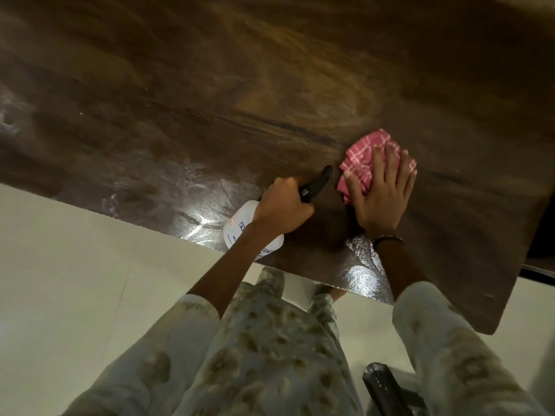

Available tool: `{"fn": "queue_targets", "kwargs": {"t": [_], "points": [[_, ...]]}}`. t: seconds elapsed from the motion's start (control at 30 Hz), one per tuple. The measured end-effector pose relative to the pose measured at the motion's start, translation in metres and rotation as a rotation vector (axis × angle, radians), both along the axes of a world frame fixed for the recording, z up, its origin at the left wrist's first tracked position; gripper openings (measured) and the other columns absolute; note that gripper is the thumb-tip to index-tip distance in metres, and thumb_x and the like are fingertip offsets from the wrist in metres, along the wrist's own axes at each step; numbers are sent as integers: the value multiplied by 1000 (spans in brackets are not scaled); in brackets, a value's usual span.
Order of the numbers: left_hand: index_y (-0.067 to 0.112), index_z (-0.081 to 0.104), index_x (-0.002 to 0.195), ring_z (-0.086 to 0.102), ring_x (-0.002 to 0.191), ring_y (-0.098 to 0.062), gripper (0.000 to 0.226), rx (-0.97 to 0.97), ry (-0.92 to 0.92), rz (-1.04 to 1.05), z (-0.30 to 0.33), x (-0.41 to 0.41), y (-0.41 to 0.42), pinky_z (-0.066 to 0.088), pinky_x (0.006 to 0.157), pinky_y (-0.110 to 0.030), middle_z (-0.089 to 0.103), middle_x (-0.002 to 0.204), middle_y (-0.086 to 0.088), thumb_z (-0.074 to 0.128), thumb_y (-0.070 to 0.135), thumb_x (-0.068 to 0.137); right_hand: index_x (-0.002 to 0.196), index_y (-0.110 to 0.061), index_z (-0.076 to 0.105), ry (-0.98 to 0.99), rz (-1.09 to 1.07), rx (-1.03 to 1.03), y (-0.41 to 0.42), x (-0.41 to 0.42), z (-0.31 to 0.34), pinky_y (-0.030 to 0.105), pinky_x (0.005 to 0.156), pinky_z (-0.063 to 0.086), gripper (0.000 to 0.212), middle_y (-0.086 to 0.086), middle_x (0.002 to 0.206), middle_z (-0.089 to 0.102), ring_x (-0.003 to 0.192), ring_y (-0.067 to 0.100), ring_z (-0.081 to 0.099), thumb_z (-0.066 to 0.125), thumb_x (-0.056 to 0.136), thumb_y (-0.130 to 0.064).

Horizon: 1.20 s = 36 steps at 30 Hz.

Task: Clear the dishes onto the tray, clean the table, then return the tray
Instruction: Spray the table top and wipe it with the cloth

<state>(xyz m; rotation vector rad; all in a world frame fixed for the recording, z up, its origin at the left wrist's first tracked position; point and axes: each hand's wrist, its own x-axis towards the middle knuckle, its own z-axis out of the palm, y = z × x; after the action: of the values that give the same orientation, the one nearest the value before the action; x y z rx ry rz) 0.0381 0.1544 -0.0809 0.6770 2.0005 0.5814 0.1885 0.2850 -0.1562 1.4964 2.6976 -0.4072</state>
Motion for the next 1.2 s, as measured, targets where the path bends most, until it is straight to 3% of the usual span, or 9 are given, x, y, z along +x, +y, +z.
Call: {"fn": "queue_targets", "kwargs": {"t": [0.13,0.37,0.5,0.67,0.77,0.87,0.93,1.03,1.2], "points": [[9,63,88,61,80,-38,13,69,30,68,-1,-13,-3,50,71,-39,61,79,-14,61,14,76,148,-22,28,5,107,0,1,-58,-5,56,117,9,72,8,156,26,145,34,18,33,90,-63],[13,61,82,60,71,-29,19,71,26,67,6,-32,-2,52,67,-38,64,75,-8,60,27,69,146,-26,33,4,483,2,-37,-14,-6,52,118,13,67,2,155,31,146,26,19,34,91,-65],[9,67,92,65,86,-34,21,53,23,81,13,-38,2,55,80,-47,69,89,-16,61,17,73,146,-27,33,-8,298,20,-1,12,-4,51,118,15,67,2,154,32,146,26,18,35,91,-64],[12,67,91,65,85,-33,29,53,20,118,11,-45,9,55,80,-47,70,87,-14,57,22,65,150,-26,23,6,105,-11,39,-59,-3,53,118,8,73,3,158,21,147,30,12,29,90,-67],[16,68,89,66,82,-32,30,31,24,126,10,-46,17,55,76,-41,71,84,-12,56,23,63,149,-25,26,28,233,-34,33,-101,-5,55,118,9,69,5,157,24,146,32,15,29,91,-62],[17,57,70,54,57,-19,4,8,29,142,9,-49,29,42,59,-33,58,62,-1,61,17,70,146,-25,31,41,401,-18,19,-100,-5,53,118,12,66,4,154,32,145,29,20,29,92,-62],[20,51,64,44,51,-16,15,-1,32,142,10,-53,38,34,57,-29,50,56,3,63,16,71,146,-25,32,28,507,-14,19,-78,-5,52,118,13,66,3,154,32,146,27,20,34,92,-64],[14,62,79,59,66,-28,11,-3,23,138,11,-55,59,47,60,-35,64,70,-9,61,18,68,148,-28,29,-4,581,4,44,-38,-6,51,119,13,68,2,155,31,146,26,17,34,91,-65],[12,66,97,65,86,-35,43,-25,12,91,2,-56,101,56,81,-45,68,92,-16,53,32,61,148,-27,29,-8,240,0,88,-24,-4,50,119,10,67,2,157,26,147,25,13,29,92,-64]]}}
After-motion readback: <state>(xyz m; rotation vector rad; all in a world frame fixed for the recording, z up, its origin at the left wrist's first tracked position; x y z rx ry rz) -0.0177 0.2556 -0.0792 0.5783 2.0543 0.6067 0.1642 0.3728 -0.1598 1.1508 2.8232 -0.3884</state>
